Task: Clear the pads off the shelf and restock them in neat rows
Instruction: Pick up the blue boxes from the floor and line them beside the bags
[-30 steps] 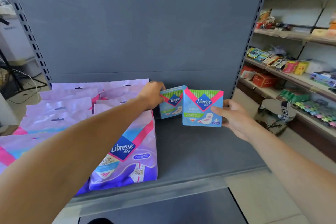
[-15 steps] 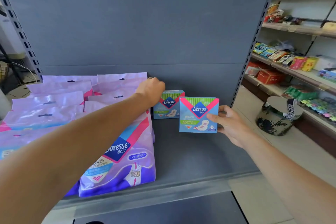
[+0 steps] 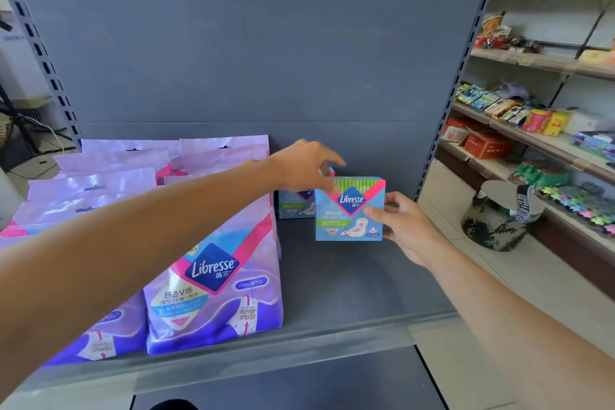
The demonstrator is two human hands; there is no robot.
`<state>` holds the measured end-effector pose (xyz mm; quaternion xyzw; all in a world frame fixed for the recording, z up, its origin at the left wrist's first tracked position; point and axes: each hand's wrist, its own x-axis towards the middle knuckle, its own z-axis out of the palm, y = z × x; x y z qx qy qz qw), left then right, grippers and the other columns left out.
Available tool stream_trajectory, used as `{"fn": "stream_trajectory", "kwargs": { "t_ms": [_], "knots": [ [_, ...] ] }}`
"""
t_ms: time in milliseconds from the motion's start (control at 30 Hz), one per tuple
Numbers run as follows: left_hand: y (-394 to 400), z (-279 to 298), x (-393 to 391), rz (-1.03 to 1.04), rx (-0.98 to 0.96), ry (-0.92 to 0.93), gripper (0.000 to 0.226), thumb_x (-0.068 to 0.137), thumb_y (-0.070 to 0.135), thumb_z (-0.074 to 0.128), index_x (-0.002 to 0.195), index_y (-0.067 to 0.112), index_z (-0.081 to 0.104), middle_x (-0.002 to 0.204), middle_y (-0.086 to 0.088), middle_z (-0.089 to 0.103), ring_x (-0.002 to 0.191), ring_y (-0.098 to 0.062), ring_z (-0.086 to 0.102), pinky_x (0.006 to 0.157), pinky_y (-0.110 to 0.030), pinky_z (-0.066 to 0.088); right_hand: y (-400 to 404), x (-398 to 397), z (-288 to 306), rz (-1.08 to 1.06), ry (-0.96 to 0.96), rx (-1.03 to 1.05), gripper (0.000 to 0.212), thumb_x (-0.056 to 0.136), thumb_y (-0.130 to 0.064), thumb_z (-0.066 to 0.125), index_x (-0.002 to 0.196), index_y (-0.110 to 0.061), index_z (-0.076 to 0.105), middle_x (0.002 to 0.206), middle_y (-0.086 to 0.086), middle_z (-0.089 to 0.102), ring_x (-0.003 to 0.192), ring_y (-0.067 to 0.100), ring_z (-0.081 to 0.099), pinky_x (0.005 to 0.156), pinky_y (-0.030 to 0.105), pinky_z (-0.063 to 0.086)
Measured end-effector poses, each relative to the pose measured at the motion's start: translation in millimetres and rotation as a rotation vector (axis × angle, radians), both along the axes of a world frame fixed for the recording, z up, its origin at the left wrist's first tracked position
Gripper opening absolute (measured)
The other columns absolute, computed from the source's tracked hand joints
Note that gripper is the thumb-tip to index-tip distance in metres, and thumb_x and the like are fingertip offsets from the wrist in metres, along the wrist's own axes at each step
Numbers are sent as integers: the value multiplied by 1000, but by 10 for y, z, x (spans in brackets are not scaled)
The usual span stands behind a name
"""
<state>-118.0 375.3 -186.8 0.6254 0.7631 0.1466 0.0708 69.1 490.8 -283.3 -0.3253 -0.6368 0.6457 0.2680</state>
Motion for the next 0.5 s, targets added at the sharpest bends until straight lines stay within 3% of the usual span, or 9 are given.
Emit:
{"fn": "stream_trajectory", "kwargs": {
  "t_ms": [67,133,267,500],
  "knots": [
    [-21,-30,-32,-11,-33,7,53,81,35,76,130,25,60,113,1,68,90,-9,58,81,-22,46,-35,-79,-13,14,10,4,35,80,-11,77,102,-6,51,102,11,73,90,24,72,80,42,58],
    [-29,-78,-121,20,-13,51,48,79,31,79,124,23,66,111,-3,71,89,-12,59,83,-26,50,-65,-177,-50,20,-4,26,36,79,-12,78,101,-6,51,101,9,74,91,25,72,84,47,58],
    [-21,-163,-273,96,-11,99,48,74,32,82,119,23,70,109,-5,72,98,-19,64,88,-36,53,-70,-421,-161,-12,-56,124,37,76,-14,82,95,-10,51,99,9,73,91,25,72,84,53,57],
    [24,-325,-447,112,-18,338,50,79,38,76,127,28,64,124,0,66,112,-23,58,93,-32,47,-2,-801,-380,-46,-117,207,27,82,-19,78,89,-22,52,103,4,70,95,22,70,84,51,57]
  ]
}}
